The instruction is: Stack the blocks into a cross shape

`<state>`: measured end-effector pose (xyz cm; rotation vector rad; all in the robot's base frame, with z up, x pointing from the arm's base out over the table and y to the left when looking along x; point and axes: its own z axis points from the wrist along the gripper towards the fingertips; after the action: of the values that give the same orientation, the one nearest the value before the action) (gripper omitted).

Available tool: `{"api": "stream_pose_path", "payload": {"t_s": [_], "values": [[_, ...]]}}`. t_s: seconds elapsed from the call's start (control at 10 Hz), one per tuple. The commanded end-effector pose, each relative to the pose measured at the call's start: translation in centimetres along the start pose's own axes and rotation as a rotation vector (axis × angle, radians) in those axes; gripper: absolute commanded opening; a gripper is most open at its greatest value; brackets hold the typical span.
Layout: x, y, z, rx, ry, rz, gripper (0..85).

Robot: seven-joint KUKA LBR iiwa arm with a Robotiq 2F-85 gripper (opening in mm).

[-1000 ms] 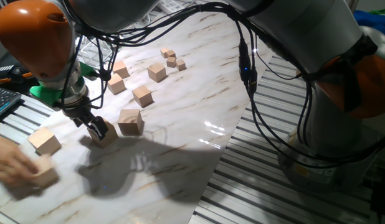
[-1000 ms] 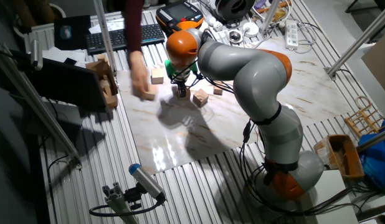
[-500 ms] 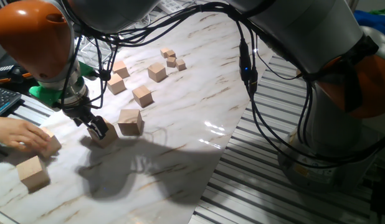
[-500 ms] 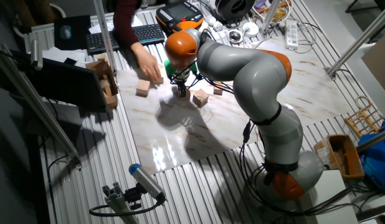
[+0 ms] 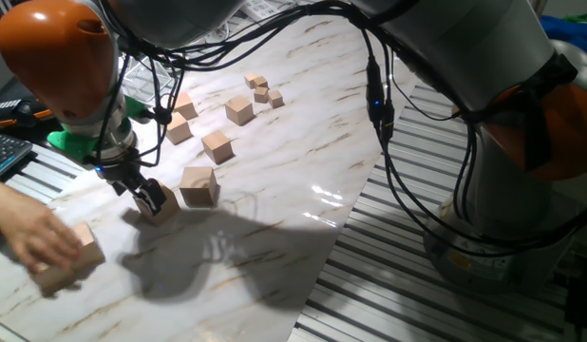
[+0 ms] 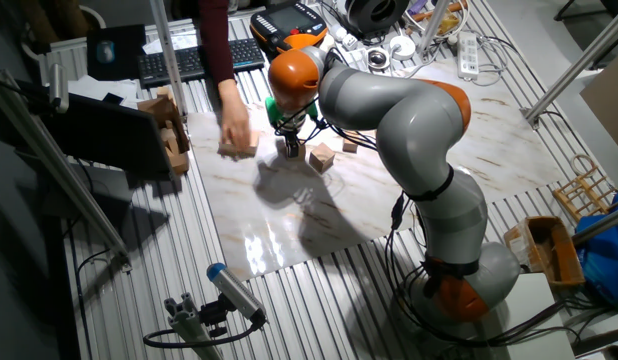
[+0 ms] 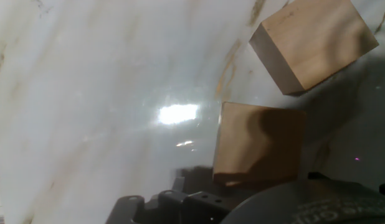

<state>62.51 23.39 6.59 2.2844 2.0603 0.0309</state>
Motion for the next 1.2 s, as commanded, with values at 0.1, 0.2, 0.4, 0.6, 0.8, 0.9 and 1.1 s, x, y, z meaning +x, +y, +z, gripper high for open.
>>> {"api": "stream_pose_path", "payload": {"t_s": [0.1,0.2,0.4,0.6,0.8,0.9,1.1], "values": [[0.01,-0.35,0.09,-0.010,-0.005,0.002,85.0],[-0.06,-0.32,0.16,-0.013,-0.006,0.002,85.0],[-0.10,-0.52,0.27,-0.010,-0.002,0.003,85.0],[-0.21,-0.47,0.30,-0.021,-0.009,-0.004,85.0],[-0.10,-0.69,0.47,-0.023,-0.009,-0.007,85.0],[-0.12,-0.72,0.45,-0.024,-0.008,-0.009,85.0],[-0.22,-0.76,0.50,-0.024,-0.007,-0.012,85.0]]}}
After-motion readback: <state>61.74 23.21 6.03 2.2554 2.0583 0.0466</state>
